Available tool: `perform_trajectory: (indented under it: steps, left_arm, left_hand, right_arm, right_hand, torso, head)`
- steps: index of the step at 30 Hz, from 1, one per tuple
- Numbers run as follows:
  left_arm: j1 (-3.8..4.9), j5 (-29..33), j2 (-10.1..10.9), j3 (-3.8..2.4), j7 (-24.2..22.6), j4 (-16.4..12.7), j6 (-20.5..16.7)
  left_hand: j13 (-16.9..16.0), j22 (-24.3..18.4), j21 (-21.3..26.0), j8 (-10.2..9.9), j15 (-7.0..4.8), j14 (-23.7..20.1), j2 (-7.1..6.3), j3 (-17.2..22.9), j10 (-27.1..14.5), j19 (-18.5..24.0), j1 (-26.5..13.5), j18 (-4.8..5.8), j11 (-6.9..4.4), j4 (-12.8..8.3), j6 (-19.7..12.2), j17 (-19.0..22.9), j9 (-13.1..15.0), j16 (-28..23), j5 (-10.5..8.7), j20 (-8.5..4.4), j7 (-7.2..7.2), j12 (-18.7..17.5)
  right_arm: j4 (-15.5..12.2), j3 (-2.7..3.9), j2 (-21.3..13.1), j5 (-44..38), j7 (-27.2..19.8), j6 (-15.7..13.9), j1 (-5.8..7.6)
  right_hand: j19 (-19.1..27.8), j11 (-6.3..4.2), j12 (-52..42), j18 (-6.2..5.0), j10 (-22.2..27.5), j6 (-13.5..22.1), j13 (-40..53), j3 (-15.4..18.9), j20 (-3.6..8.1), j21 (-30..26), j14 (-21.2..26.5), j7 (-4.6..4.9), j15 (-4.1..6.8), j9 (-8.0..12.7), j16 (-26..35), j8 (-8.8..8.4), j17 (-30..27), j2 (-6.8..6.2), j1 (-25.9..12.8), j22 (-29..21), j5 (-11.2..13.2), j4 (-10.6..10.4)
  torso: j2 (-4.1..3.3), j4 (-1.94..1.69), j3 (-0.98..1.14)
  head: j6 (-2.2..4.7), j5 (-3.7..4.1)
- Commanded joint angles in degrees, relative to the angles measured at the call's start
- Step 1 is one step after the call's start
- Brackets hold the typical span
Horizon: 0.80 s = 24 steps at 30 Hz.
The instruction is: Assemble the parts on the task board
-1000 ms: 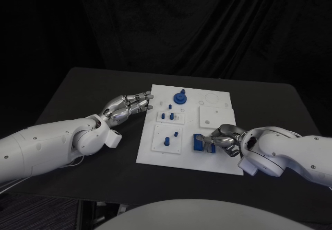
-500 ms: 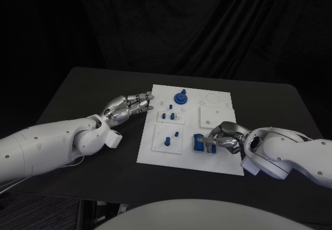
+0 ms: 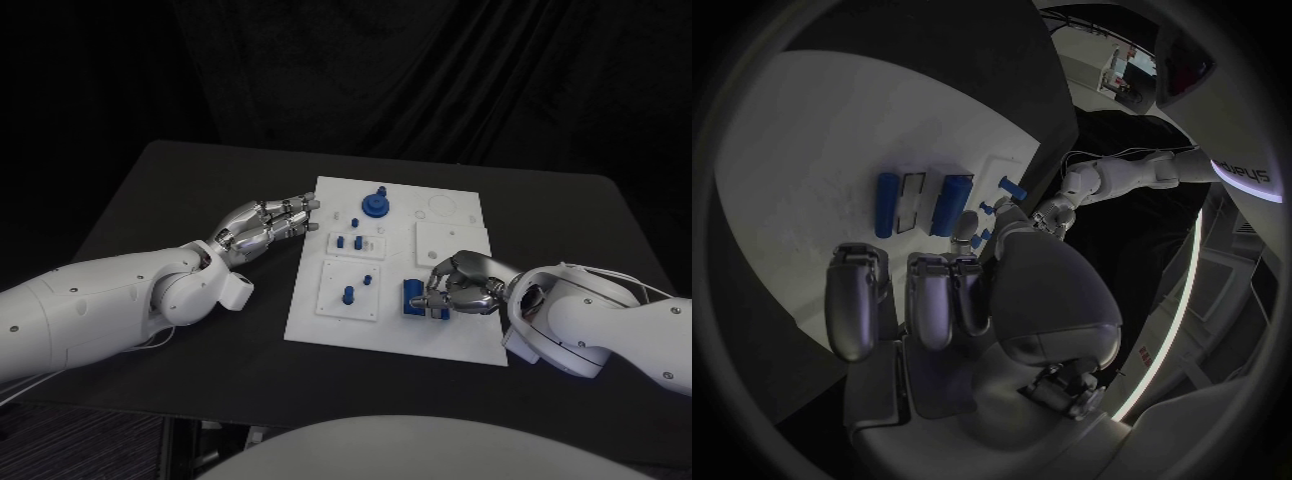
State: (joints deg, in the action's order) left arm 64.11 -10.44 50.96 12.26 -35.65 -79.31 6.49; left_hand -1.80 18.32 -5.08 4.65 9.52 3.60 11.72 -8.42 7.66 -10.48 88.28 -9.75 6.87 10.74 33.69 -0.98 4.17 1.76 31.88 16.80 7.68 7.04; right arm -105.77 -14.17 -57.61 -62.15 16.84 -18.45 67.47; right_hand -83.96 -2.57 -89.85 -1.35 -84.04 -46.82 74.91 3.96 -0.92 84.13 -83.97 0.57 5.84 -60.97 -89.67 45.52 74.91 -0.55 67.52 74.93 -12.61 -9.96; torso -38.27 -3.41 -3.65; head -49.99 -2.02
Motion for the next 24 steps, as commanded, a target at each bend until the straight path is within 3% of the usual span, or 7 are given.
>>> perform_trajectory:
  steps: [1, 8, 24]
  left_arm:
    - [-0.13, 0.1, 0.0, -0.05, -0.5, -0.1, 0.9]
    - [-0.15, 0.1, 0.1, -0.05, -0.5, -0.1, 0.9]
    - [-0.17, 0.1, -0.1, -0.05, -0.4, 0.0, 1.1]
  left_hand:
    - [0.0, 0.0, 0.1, 0.2, 0.32, -0.2, -0.01, 0.3, 0.1, 0.0, 0.5, 0.98, 0.39, 0.0, 0.0, 0.0, 0.0, 0.0, 0.20, -0.02, 0.33, 0.1]
    - [0.0, 0.0, 0.1, 0.2, 0.32, -0.2, -0.01, 0.3, 0.1, 0.0, 0.5, 0.98, 0.39, 0.0, 0.0, 0.0, 0.0, 0.0, 0.20, -0.02, 0.33, 0.1]
    - [-0.1, -0.1, 0.1, 0.2, 0.41, -0.2, -0.02, 0.4, 0.1, -0.1, 0.5, 1.01, 0.43, -0.1, 0.0, 0.0, 0.0, 0.1, 0.17, -0.02, 0.37, 0.1]
  right_arm:
    - [0.3, 0.01, 0.2, -2.9, -0.3, 1.2, -0.29]
    - [1.2, 0.00, 0.6, -3.6, 0.1, 2.4, -0.51]
    - [3.1, -0.01, 1.8, -3.7, 0.5, 2.8, -0.91]
  right_hand:
    - [-3.0, -0.62, -0.1, -0.21, -6.0, 0.5, 15.1, 0.4, 0.58, 0.2, -5.9, -0.09, 0.41, -0.9, -0.2, 0.94, 14.7, 0.00, 1.1, 13.0, -0.3, 0.2]
    - [-3.0, -0.94, -0.1, -0.22, -6.0, 0.9, 15.1, 0.0, 0.81, 0.1, -5.9, -0.46, 0.68, -2.4, -0.1, 2.49, 14.5, 0.96, 3.5, 13.0, -0.4, 1.2]
    - [-2.9, -1.11, -0.1, -0.24, -6.0, 1.3, 15.1, -0.4, 1.02, 0.0, -5.9, -0.67, 0.89, -3.0, -0.1, 3.06, 14.6, 1.57, 6.7, 13.0, -0.4, 2.7]
  torso:
    - [0.03, 0.02, -0.03]
    - [0.01, -0.06, -0.04]
    - [-0.04, -0.09, -0.07]
  head:
    - [-0.01, -0.09]
    - [-0.01, -0.09]
    - [-0.01, -0.09]
